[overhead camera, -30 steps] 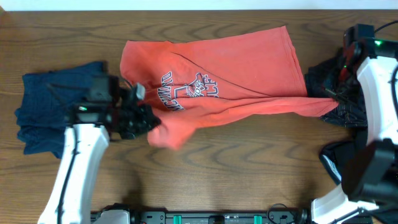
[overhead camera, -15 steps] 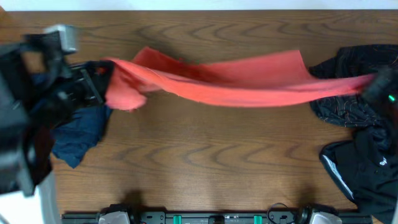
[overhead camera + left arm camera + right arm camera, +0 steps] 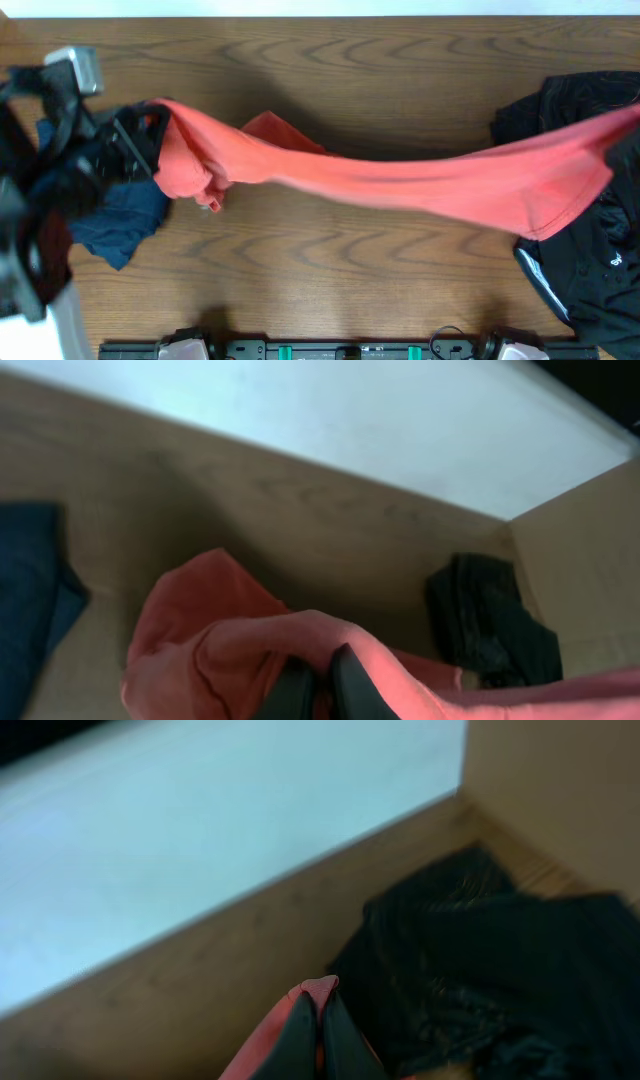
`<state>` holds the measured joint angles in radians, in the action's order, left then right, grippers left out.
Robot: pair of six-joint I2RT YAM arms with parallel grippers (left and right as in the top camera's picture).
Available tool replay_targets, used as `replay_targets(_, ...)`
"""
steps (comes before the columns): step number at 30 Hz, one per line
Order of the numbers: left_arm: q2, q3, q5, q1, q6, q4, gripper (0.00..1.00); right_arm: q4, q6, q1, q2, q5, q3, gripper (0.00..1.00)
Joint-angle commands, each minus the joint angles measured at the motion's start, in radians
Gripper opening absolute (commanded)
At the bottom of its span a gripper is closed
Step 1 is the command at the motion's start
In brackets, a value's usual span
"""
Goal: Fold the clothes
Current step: 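Lift the red t-shirt with both grippers and stretch it between them, then lay the red t-shirt flat on the table with both grippers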
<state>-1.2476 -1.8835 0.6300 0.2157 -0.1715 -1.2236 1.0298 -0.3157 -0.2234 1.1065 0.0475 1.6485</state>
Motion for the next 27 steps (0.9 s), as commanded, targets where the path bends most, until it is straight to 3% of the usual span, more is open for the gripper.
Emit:
replay_targets(1, -0.111, 0.016, 0.013, -0.029, 0.042, 0.024, 0.06, -0.016, 0.052, -0.003, 0.171, -0.093, -0.006, 0.01)
replay_targets(5, -0.266, 0.015, 0.013, -0.081, 0.051, 0.173, 0.06, -0.118, 0.051, 0.021, 0.359, -0.15, -0.006, 0.01)
replay_targets(8, -0.4, 0.015, 0.002, -0.101, 0.013, 0.415, 0.06, -0.298, 0.004, 0.046, 0.496, -0.217, -0.005, 0.01)
replay_targets(13, -0.564, -0.018, 0.014, -0.088, -0.293, 0.889, 0.06, -0.556, -0.157, 0.067, 0.605, -0.262, 0.11, 0.02)
replay_targets(18, -0.595, -0.102, 0.014, -0.054, -0.558, 1.267, 0.06, -0.567, -0.162, 0.057, 0.611, -0.192, 0.386, 0.02)
replay_targets(21, -0.595, -0.214, 0.016, -0.027, -0.578, 1.311, 0.06, -0.501, -0.126, 0.044, 0.611, -0.122, 0.533, 0.02)
replay_targets(27, -0.584, -0.377, 0.19, 0.026, -0.507, 1.133, 0.06, -0.276, -0.044, 0.034, 0.611, -0.088, 0.635, 0.01)
